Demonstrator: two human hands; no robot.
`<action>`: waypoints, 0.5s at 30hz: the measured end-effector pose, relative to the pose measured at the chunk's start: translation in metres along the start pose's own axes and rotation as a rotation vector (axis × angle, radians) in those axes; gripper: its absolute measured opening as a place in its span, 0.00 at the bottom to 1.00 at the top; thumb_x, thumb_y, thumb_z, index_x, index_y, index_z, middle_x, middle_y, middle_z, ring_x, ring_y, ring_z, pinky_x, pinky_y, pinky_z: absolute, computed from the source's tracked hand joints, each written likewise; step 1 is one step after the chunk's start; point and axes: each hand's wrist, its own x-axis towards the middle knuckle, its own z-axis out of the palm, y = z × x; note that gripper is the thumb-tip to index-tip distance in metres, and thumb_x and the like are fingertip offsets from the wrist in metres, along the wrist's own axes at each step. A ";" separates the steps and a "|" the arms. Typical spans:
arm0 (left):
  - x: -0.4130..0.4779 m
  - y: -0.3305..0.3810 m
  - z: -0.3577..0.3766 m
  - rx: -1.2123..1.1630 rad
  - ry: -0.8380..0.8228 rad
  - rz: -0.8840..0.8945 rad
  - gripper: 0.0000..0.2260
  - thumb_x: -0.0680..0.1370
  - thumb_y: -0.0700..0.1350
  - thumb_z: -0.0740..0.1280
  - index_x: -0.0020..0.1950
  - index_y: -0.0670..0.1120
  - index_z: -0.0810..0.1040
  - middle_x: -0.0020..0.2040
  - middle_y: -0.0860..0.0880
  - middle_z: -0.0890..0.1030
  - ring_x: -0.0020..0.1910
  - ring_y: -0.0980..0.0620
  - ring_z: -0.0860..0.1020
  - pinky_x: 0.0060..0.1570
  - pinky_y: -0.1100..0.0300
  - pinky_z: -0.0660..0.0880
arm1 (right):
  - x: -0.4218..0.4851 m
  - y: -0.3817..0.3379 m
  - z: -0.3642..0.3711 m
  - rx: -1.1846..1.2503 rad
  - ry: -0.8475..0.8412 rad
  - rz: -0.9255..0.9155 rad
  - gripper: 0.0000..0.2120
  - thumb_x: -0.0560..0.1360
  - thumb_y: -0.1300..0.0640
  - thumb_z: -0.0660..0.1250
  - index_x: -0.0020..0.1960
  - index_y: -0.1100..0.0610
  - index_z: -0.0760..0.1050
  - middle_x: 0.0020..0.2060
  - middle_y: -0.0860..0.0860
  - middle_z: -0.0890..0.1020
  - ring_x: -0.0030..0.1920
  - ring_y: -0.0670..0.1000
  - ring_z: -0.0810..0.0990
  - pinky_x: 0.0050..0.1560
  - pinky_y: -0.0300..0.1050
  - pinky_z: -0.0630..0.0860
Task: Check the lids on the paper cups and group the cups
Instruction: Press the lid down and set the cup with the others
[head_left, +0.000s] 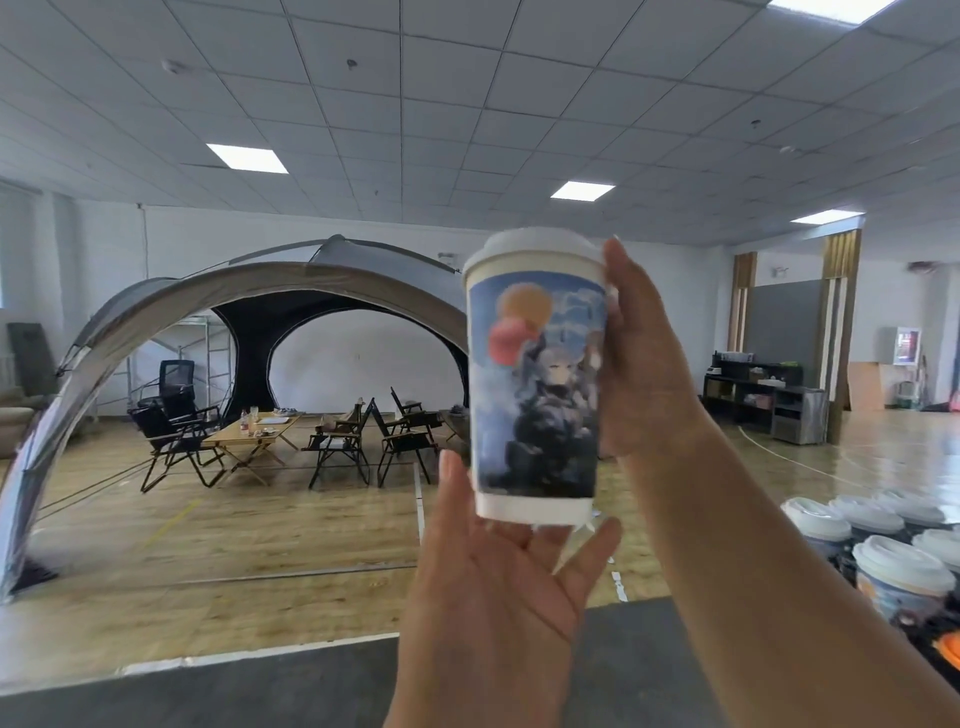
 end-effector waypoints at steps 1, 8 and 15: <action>-0.001 0.001 0.002 -0.057 -0.081 -0.092 0.32 0.57 0.53 0.83 0.57 0.44 0.83 0.59 0.40 0.82 0.52 0.41 0.83 0.49 0.42 0.80 | 0.002 0.004 -0.005 0.062 -0.024 0.011 0.40 0.68 0.39 0.72 0.70 0.63 0.66 0.59 0.62 0.75 0.63 0.66 0.74 0.68 0.62 0.68; 0.005 -0.001 -0.001 -0.073 -0.122 -0.110 0.33 0.55 0.45 0.84 0.58 0.40 0.82 0.61 0.38 0.80 0.56 0.39 0.81 0.50 0.43 0.80 | 0.011 0.022 -0.022 0.210 0.098 -0.007 0.55 0.63 0.38 0.77 0.79 0.54 0.53 0.79 0.59 0.50 0.78 0.63 0.47 0.76 0.63 0.46; 0.018 -0.021 -0.012 0.163 0.136 0.115 0.34 0.57 0.47 0.84 0.61 0.44 0.79 0.56 0.43 0.83 0.53 0.46 0.83 0.47 0.53 0.82 | -0.013 0.004 -0.047 -0.032 0.080 0.018 0.25 0.67 0.35 0.69 0.53 0.54 0.79 0.32 0.49 0.81 0.36 0.49 0.80 0.53 0.49 0.72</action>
